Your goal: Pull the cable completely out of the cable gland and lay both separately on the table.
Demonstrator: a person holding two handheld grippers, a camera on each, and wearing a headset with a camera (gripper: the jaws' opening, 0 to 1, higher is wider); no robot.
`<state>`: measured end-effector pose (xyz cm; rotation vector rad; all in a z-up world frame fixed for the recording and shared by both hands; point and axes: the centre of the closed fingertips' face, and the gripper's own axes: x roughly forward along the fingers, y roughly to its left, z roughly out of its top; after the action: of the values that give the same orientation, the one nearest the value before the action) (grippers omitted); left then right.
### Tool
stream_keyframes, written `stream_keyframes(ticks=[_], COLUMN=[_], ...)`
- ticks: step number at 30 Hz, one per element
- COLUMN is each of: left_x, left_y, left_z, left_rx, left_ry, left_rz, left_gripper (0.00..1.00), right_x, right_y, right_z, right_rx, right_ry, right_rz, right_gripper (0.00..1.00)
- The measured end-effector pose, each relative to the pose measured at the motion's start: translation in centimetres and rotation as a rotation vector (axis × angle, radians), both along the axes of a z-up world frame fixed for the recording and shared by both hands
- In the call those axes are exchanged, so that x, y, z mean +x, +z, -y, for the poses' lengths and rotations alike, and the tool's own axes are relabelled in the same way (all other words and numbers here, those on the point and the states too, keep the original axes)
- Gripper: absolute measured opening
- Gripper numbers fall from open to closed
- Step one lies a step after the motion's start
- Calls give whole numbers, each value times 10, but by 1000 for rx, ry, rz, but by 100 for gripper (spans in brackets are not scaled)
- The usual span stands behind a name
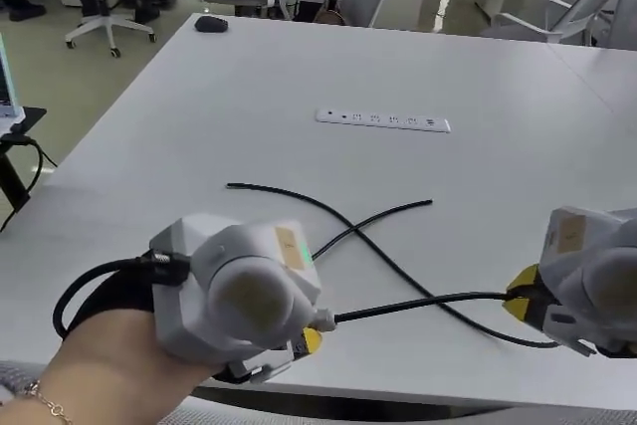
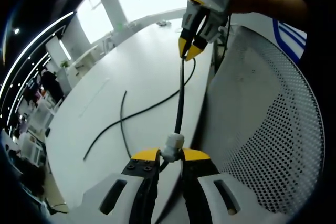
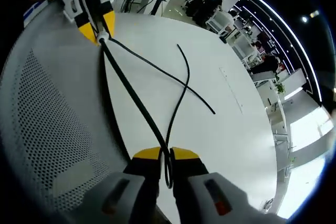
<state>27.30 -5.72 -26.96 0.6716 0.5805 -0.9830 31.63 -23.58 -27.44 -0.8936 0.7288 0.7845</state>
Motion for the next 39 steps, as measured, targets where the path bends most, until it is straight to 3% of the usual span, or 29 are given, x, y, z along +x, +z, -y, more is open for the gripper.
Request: stream_keyframes(ticks=[3,6,12,15,18,20,25,28,29,30,33,39], left_x=[-2,-4,-4,-4,-6,-6,-6,-5,-5,-5,-6,-7], left_y=[-1,-3,-1,-1,-3,-3,-2,-2,-2,-2,-3,-3], left_z=[0,-1,-1,0,-1,-1,1,3,3,4,4,5], left_rx=[0,6,4,11,7,12,21,21,20,20,29,29], left_ry=[2,0,5,6,11,11,2,4,4,2,-6,-13], left_rz=[-3,-10,-11,-10,-21,-26,-25,-23,-22,-20,-21,-25], left_gripper=[17,17,17,17,17,17,17,17,17,17,17,17], right_x=[1,1,1,-4,-19,-25,-37,-45,-46,-47,-53,-55], right_y=[-10,-17,-19,-20,-28,-29,-24,-19,-14,-12,0,10], right_z=[11,22,40,38,22,8,-39,-63,-75,-80,-109,-133], right_rx=[27,6,9,-1,10,34,133,105,109,110,150,203], right_ry=[-43,-62,-123,-127,-82,-63,8,101,133,131,219,262], right_rz=[-21,-22,-26,-46,-140,-169,-205,-191,-168,-168,-147,-134], right_gripper=[5,5,5,6,18,24,22,23,23,23,22,18])
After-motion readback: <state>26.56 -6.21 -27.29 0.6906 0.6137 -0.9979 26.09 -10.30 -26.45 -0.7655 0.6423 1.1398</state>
